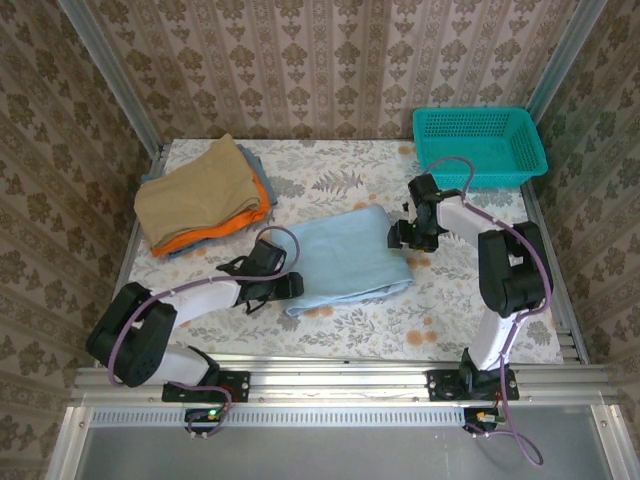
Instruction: Fold and stack the trousers
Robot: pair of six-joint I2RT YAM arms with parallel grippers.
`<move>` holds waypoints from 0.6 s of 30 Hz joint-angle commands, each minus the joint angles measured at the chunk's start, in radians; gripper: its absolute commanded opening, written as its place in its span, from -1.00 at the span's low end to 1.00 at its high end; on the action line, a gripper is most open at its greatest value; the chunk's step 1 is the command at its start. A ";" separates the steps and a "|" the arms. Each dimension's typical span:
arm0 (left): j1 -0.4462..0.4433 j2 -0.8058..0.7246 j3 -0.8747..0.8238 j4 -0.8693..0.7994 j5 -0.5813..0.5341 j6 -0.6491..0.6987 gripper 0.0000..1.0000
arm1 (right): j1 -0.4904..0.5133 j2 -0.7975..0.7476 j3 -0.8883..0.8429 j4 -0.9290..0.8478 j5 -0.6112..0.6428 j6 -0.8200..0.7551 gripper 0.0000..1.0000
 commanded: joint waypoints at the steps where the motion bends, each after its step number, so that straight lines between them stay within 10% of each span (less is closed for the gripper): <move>1: -0.020 0.128 0.007 0.298 0.126 0.015 0.19 | -0.002 0.040 -0.012 0.018 -0.136 -0.016 0.26; 10: 0.008 0.120 0.000 0.338 0.150 0.040 -0.21 | -0.004 0.062 -0.057 0.106 -0.297 0.017 0.02; 18: 0.072 0.037 -0.042 0.302 0.187 0.087 -1.00 | -0.007 0.030 -0.089 0.163 -0.348 0.051 -1.00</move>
